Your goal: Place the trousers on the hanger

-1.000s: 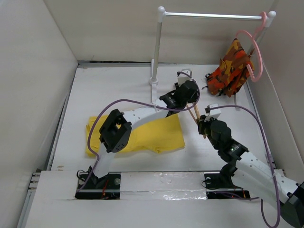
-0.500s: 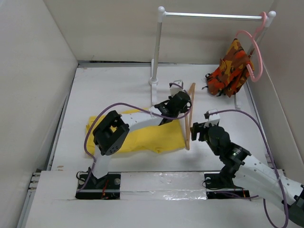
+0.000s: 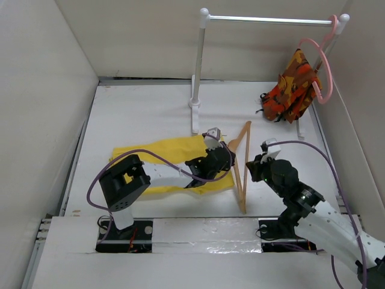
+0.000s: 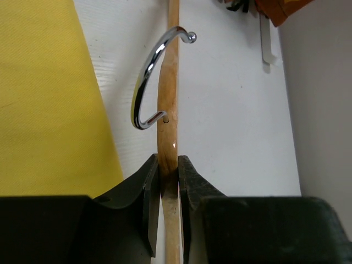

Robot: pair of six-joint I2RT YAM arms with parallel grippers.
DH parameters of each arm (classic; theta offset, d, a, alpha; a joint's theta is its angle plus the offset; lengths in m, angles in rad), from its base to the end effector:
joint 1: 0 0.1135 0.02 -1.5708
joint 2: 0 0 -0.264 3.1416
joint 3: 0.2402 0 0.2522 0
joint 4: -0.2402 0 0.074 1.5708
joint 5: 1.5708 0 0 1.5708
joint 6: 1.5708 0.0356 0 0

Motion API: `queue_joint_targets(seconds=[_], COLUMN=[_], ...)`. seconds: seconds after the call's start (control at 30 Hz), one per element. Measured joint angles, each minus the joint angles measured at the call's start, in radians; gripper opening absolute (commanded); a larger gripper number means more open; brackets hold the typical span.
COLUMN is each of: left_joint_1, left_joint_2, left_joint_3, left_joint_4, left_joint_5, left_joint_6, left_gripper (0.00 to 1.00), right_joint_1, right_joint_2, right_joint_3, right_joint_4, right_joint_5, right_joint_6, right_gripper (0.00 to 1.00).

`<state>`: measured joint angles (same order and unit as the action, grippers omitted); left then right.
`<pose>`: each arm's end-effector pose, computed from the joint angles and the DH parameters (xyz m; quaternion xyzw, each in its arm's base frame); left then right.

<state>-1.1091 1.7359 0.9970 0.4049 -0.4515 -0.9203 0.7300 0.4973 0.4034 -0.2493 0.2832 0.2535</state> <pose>0.1854 -0.3378 0.2185 -0.0543 0.8028 -0.3836 0.4532 0.1105 0.0855 0.2398 -0.1120 0.8056 0.1675 0.5571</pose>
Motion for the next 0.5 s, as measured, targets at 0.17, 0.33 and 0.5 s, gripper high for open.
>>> queue_joint_targets(seconds=[0.17,0.33,0.5], left_joint_1=[-0.027,-0.048,-0.051], left_joint_2=[-0.02,-0.064,-0.089], left_joint_3=[-0.089,-0.167,-0.207], left_joint_4=[0.08,0.104,0.112], left_joint_5=[-0.076,-0.162,-0.209], left_joint_6=[-0.089,-0.155,-0.189], left_gripper=[0.0,0.0,0.0], right_joint_1=[-0.103,-0.203,-0.221], right_joint_2=[0.209,0.392,0.53], right_joint_3=[0.0,-0.001,0.013], right_joint_4=[0.076,0.173,0.315], right_joint_5=[-0.108,-0.241,-0.35], right_joint_6=[-0.015,-0.022,-0.026], right_gripper=[0.0,0.18,0.32])
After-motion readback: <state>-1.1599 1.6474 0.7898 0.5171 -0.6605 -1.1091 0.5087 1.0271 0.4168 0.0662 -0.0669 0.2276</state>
